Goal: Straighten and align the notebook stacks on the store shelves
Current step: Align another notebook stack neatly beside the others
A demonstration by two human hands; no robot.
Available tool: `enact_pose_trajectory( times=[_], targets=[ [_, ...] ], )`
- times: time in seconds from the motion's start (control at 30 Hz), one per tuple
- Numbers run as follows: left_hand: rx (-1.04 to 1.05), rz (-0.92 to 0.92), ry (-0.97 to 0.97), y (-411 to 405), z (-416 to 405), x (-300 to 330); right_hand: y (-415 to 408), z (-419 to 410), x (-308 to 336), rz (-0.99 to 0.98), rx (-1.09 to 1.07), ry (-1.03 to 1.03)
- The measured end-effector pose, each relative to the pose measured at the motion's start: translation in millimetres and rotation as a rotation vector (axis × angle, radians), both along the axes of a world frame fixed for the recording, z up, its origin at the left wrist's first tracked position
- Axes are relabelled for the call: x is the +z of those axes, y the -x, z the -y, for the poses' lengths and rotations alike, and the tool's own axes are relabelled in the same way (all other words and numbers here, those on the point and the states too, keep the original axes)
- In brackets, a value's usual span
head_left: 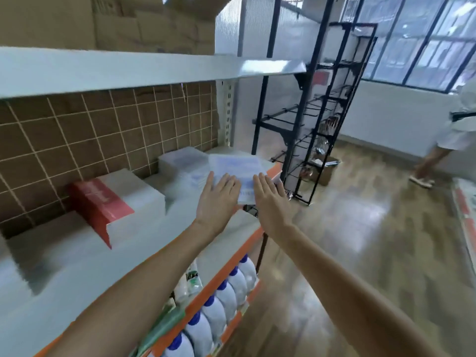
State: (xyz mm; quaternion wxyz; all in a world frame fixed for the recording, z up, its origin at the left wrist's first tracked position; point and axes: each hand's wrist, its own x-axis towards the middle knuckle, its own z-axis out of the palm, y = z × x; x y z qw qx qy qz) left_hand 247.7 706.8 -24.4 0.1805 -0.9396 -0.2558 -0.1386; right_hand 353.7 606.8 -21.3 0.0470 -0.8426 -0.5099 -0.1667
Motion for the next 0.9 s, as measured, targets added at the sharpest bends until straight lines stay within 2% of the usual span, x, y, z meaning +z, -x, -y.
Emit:
enact_pose_trajectory(
  times=[0.1, 0.13, 0.23, 0.37, 0.73, 0.9],
  targets=[
    [0.043, 0.119, -0.050, -18.6, -35.9, 8.0, -26.3, -48.4, 7.1, 0.008, 0.048, 0.043],
    [0.055, 0.113, -0.060, -22.2, -48.2, 5.4, -32.6, -63.0, 6.3, 0.005, 0.062, 0.057],
    [0.126, -0.018, 0.100, -34.1, -79.4, -15.6, -45.7, -98.8, -5.3, -0.021, 0.110, 0.099],
    [0.228, -0.005, 0.152, -43.9, -103.6, -36.0, -63.7, -137.2, -25.3, -0.035, 0.192, 0.156],
    [0.425, 0.007, 0.375, -68.0, -147.3, -59.5, -144.9, -234.8, -40.9, -0.234, 0.633, 0.413],
    [0.565, 0.124, 0.405, -68.8, -135.7, -58.4, -164.2, -253.5, -44.5, -0.333, 0.821, 0.411]
  ],
)
